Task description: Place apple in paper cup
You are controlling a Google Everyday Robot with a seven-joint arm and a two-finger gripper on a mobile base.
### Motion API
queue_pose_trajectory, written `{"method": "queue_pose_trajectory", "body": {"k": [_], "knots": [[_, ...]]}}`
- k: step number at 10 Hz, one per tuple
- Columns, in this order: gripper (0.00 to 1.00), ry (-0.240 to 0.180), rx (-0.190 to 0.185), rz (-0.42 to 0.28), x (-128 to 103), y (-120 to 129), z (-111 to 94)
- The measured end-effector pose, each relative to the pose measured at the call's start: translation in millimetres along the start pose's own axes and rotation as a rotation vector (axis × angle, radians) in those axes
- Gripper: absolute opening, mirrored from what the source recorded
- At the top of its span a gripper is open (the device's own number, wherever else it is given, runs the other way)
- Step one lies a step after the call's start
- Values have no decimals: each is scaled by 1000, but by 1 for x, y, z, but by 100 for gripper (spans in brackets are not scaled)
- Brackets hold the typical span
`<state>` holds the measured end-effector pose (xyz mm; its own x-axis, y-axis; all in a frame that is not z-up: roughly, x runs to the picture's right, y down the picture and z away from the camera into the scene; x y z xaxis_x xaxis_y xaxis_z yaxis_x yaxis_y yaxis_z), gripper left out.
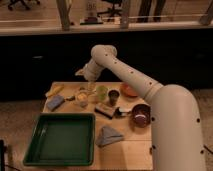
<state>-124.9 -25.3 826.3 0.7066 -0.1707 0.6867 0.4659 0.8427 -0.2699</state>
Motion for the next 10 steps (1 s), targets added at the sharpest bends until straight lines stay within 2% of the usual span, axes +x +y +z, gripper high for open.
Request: {"method": "queue_pose_trajectory", "body": {"k": [10], "knots": [[80, -10, -12, 15, 7, 5, -4]]}}
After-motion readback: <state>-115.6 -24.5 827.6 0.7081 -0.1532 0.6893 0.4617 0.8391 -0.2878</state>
